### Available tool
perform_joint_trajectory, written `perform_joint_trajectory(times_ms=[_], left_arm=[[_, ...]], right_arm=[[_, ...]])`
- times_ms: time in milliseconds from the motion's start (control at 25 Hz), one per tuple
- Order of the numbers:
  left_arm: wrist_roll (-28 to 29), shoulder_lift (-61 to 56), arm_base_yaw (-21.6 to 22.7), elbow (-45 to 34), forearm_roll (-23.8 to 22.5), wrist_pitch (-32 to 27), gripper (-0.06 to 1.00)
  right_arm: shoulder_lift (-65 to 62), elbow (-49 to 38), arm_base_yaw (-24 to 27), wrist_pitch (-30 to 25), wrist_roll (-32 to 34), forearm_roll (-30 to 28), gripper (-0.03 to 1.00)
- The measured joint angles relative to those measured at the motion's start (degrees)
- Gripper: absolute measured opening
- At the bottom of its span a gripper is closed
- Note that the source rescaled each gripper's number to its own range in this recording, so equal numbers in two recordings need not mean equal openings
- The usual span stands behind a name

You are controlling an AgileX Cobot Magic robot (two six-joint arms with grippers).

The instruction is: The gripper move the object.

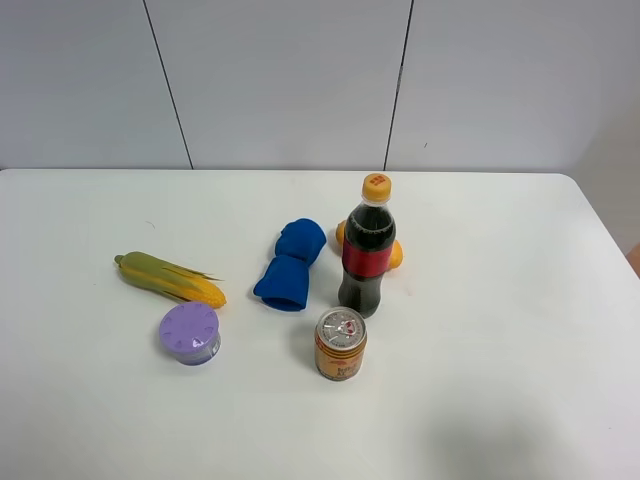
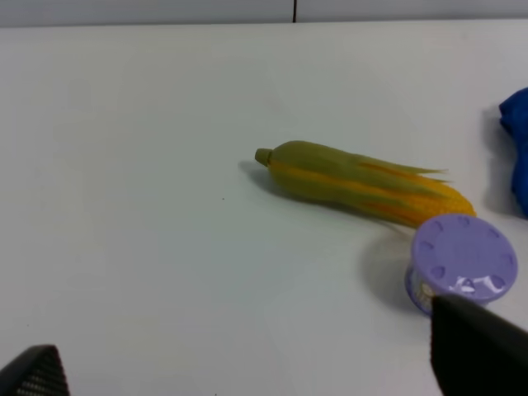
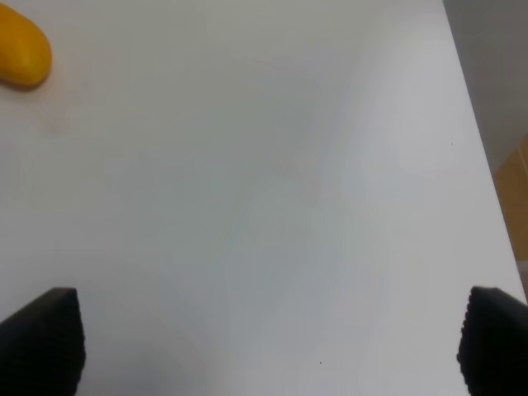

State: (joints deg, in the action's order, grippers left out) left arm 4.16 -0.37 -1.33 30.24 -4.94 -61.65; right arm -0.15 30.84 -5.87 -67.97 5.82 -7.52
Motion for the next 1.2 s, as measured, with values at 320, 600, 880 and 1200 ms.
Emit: perform_joint_trajectory(times_ms=[320,600,880,1200], left_arm=[[0.0,0.0,0.0,0.0,0.0,0.0,1.0],[0.0,0.0,0.0,0.0,-0.1,0.0,1.0],[0.0,0.0,0.0,0.0,-0.1,0.0,1.0],[0.0,0.0,0.0,0.0,-0.1,0.0,1.0]], right_arm=[[0.0,-1.7,0.0,7.1,3.5,-0.6,0.83],[0.0,-2.3,0.7,7.2,2.4,-0.6,0.83],[0.0,-2.3,5.7,7.2,2.4,-0.6,0.83],[0.0,-2.3,5.8,7.2,2.4,-0.6,0.83]])
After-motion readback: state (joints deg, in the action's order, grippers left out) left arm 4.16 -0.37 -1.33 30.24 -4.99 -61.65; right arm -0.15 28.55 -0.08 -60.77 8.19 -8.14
